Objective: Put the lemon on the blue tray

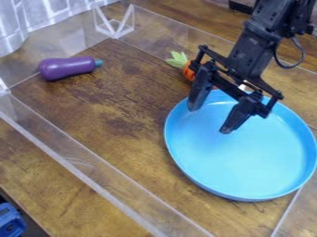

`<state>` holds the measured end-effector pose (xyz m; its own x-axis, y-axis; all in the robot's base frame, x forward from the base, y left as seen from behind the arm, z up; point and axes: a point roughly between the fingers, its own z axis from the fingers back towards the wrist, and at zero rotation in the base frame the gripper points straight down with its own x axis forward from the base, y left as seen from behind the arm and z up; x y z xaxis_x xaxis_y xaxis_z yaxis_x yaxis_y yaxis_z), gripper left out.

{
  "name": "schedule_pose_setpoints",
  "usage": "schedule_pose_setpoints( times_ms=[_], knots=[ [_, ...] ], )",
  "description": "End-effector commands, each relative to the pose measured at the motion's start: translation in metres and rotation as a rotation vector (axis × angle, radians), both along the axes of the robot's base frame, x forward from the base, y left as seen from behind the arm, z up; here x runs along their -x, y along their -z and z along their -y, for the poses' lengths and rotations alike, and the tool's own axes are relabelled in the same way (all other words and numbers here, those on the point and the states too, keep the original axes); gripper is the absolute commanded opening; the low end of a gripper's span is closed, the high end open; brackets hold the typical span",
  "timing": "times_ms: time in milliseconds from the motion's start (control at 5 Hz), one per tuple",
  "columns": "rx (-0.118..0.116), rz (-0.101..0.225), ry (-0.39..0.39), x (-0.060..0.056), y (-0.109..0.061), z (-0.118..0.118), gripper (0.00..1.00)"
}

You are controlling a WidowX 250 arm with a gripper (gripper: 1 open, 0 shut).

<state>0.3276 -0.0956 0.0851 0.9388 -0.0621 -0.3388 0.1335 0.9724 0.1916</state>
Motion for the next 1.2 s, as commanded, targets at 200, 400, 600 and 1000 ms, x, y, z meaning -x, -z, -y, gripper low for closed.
schedule_pose_setpoints(
  times_ms=[200, 400, 600, 1000],
  knots=[
    [0.035, 0.137, 0.014, -0.015, -0.038, 0.004, 0.00],
    [0.036, 0.148, 0.026, -0.017, -0.043, 0.006, 0.00],
    [0.038, 0.161, 0.041, -0.020, -0.047, 0.009, 0.00],
    [0.006, 0.112, 0.115, -0.027, -0.034, 0.006, 1.00]
  ],
)
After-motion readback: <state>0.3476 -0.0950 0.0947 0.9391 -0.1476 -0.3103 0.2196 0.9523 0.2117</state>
